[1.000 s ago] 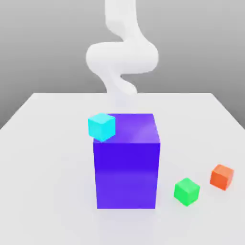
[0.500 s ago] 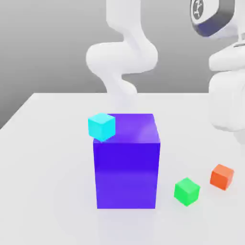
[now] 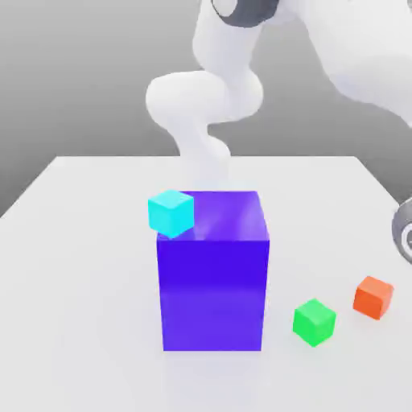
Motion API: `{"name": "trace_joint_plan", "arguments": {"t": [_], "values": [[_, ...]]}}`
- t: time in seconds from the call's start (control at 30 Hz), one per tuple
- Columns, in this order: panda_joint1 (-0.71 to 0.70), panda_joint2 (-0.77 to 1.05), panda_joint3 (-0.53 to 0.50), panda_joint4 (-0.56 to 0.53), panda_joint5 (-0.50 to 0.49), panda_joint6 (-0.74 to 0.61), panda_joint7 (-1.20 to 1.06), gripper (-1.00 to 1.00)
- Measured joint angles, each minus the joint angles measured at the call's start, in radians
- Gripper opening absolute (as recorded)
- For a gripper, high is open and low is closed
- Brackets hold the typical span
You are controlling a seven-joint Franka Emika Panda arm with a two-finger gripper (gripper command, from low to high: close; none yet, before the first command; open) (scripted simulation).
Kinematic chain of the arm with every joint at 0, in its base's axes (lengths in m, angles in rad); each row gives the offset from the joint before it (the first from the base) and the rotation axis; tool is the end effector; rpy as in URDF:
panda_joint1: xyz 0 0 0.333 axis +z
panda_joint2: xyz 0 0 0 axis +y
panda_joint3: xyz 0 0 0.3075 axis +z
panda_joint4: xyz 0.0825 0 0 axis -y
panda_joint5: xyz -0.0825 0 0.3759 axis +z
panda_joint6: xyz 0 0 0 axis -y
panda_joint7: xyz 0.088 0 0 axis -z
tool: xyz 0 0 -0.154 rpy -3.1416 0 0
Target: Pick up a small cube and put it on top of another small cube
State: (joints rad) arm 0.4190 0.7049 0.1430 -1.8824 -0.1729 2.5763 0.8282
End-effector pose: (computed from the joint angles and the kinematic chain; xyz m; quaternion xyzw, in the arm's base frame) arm 0.5227 0.3299 0.0867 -0.9971 0.0767 -0.0003 0.0003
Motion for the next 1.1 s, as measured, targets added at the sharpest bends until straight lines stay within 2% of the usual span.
{"name": "trace_joint_plan", "arguments": {"t": [0.2, 0.37, 0.6, 0.77, 0.93, 1.1], "values": [[0.002, 0.011, -0.002, 0.003, 0.001, 0.008, -0.001, -1.0], [-0.014, -0.121, 0.018, -0.04, 0.019, -0.081, -0.028, -1.0], [-0.055, -0.343, 0.025, -0.277, -0.101, -0.059, -0.26, -1.0], [-0.102, -0.5, 0.045, -0.457, -0.115, -0.023, -0.492, -1.0], [-0.139, -0.646, 0.065, -0.643, -0.038, 0.027, -0.792, -1.0], [-0.113, -0.772, 0.06, -0.83, 0.142, 0.077, -1.168, -1.0]]}}
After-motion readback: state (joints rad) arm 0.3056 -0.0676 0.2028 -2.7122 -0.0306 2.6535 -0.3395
